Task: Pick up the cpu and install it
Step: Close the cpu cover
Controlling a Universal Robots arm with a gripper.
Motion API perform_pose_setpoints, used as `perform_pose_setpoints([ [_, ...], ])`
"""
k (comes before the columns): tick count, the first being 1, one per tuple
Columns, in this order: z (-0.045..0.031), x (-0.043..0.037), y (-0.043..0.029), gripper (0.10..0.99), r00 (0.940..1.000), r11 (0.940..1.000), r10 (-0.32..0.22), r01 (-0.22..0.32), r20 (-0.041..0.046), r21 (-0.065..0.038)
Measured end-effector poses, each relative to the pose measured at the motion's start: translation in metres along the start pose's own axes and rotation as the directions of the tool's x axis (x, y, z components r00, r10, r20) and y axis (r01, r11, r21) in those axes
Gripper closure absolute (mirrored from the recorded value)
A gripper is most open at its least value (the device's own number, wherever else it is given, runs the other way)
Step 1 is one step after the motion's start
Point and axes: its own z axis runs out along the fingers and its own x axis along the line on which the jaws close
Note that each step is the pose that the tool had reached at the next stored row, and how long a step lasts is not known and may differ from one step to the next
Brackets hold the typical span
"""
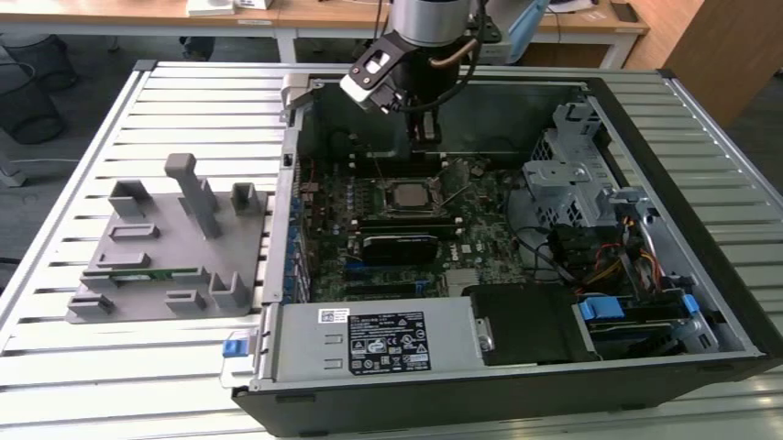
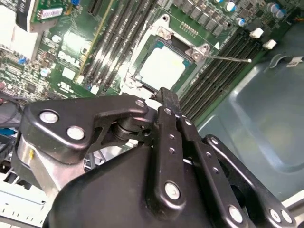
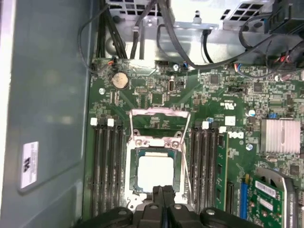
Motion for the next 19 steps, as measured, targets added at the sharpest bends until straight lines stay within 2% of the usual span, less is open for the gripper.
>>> perform_pose_setpoints([
  [4, 0.0003, -0.0027, 0.0024, 0.98, 1.0, 1.0, 0.0, 0.0, -0.0001, 0.0],
  [12, 0.0033, -0.0035, 0.0318, 0.98, 1.0, 1.0, 0.0, 0.0, -0.0002, 0.003],
  [19, 0.0064, -0.0036, 0.0448, 0.98, 0.9999, 0.9999, -0.013, 0.013, -0.0005, 0.004],
])
